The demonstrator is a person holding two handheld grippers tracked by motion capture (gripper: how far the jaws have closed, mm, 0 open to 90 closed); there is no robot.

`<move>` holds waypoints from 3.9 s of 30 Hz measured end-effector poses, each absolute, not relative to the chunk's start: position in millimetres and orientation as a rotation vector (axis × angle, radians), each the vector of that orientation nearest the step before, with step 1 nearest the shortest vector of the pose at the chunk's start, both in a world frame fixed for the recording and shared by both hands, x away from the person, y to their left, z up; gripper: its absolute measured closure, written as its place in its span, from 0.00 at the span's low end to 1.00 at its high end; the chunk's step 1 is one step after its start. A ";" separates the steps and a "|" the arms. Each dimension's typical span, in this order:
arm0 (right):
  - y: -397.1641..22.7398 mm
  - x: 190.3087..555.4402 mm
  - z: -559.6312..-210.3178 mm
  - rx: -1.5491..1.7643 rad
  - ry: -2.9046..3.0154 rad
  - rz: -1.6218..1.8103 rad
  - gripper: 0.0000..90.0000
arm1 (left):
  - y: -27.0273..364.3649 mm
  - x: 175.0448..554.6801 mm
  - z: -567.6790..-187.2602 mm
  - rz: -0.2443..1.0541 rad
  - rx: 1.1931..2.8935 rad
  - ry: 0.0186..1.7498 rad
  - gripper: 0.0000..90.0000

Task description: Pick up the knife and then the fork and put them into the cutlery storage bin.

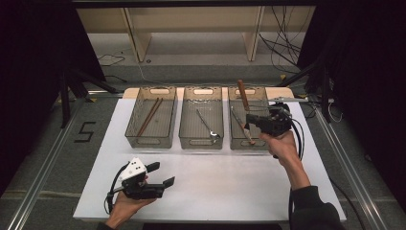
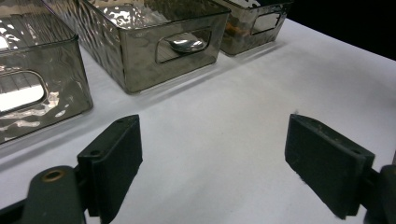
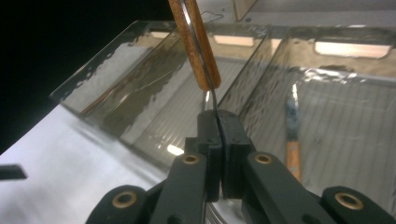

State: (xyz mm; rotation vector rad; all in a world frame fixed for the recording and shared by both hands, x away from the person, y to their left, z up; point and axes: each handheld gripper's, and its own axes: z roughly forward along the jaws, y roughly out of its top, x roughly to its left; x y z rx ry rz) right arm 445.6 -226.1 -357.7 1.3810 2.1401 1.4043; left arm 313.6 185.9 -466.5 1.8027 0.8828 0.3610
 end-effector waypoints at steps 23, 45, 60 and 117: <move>-243.1 494.3 -378.9 1.491 2.060 1.171 0.99 | 186.9 312.4 -469.2 0.364 1.793 0.868 0.18; -245.0 506.1 -401.1 1.602 2.090 1.009 0.99 | 186.5 311.8 -469.2 0.368 1.797 0.856 0.18; -243.8 505.8 -403.9 1.627 2.117 1.013 0.79 | 186.2 312.0 -469.3 0.366 1.797 0.858 0.18; -208.2 351.9 -418.6 1.054 2.157 1.599 0.35 | 188.6 314.1 -469.2 0.363 1.776 0.879 0.18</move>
